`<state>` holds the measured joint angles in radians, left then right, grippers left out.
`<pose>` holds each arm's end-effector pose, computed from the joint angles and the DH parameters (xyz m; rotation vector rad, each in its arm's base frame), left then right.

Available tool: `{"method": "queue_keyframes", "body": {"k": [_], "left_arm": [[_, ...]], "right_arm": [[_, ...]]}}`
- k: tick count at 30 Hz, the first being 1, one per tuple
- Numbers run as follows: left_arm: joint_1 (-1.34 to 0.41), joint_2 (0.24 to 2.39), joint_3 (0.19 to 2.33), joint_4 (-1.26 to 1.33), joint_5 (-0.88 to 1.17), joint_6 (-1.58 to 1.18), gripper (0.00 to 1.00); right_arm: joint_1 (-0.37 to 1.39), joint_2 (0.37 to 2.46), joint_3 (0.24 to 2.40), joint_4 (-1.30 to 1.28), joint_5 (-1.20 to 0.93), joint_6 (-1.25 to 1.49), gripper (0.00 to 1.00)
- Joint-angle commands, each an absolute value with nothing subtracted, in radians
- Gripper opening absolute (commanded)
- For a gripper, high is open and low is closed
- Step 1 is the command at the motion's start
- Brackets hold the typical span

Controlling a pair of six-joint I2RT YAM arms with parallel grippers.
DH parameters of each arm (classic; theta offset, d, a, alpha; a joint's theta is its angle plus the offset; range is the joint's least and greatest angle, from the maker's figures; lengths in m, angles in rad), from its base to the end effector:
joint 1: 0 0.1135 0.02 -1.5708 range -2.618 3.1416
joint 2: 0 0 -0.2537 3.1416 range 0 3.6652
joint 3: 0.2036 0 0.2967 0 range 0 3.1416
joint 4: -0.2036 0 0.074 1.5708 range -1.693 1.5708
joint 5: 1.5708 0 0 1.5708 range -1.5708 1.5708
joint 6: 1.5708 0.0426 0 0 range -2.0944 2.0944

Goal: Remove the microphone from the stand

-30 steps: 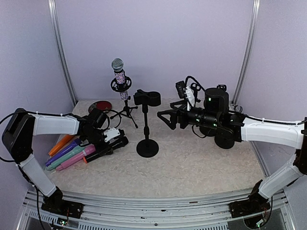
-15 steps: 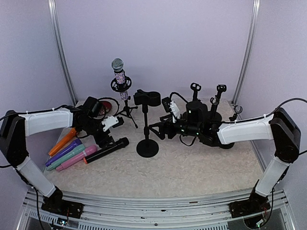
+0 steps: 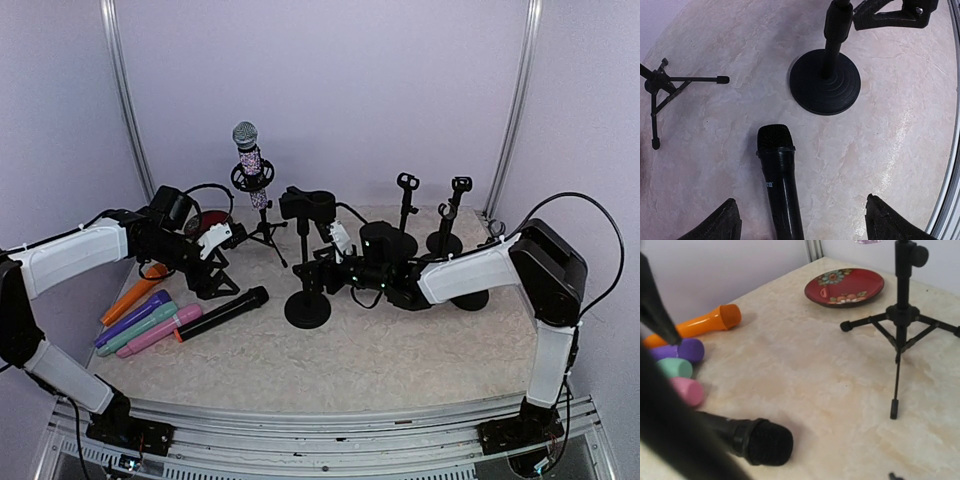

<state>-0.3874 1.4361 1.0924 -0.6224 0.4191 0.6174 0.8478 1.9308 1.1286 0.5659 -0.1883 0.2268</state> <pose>0.3119 -0.1460 0.2306 1.3296 2.0806 -0.4323 0.3031 0.3555 0.1566 -0.7145 1.7644 0.9194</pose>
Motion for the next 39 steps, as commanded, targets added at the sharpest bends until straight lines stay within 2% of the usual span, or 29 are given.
{"method": "queue_keyframes", "body": {"k": [1, 12, 19, 22, 23, 28, 33, 36, 39], "left_arm": [[-0.387, 1.419, 1.106, -0.654, 0.463, 0.644, 0.83], [-0.388, 1.402, 1.148, -0.676, 0.475, 0.666, 0.82], [-0.394, 1.399, 1.145, -0.680, 0.467, 0.680, 0.82], [-0.398, 1.394, 1.143, -0.687, 0.454, 0.702, 0.82], [-0.399, 1.390, 1.143, -0.686, 0.450, 0.713, 0.82], [-0.424, 1.349, 1.134, -0.667, 0.434, 0.820, 0.82], [-0.539, 1.292, 1.064, -0.574, 0.307, 0.989, 0.79], [-0.605, 1.291, 1.072, -0.536, 0.234, 1.029, 0.74], [-0.653, 1.259, 1.070, -0.513, 0.233, 1.112, 0.74]], "right_arm": [[0.856, 1.980, 1.110, 0.644, -0.149, 0.240, 0.71], [0.881, 1.996, 1.058, 0.759, -0.099, 0.213, 0.49], [0.884, 1.999, 1.054, 0.805, -0.109, 0.215, 0.21], [0.886, 1.997, 1.066, 0.794, -0.109, 0.216, 0.03], [0.887, 1.989, 1.069, 0.784, -0.109, 0.219, 0.00], [0.866, 1.922, 1.120, 0.678, -0.155, 0.278, 0.00], [0.816, 1.886, 1.299, 0.439, -0.303, 0.409, 0.00], [0.804, 1.858, 1.355, 0.366, -0.384, 0.451, 0.00], [0.801, 1.828, 1.391, 0.314, -0.423, 0.511, 0.00]]}}
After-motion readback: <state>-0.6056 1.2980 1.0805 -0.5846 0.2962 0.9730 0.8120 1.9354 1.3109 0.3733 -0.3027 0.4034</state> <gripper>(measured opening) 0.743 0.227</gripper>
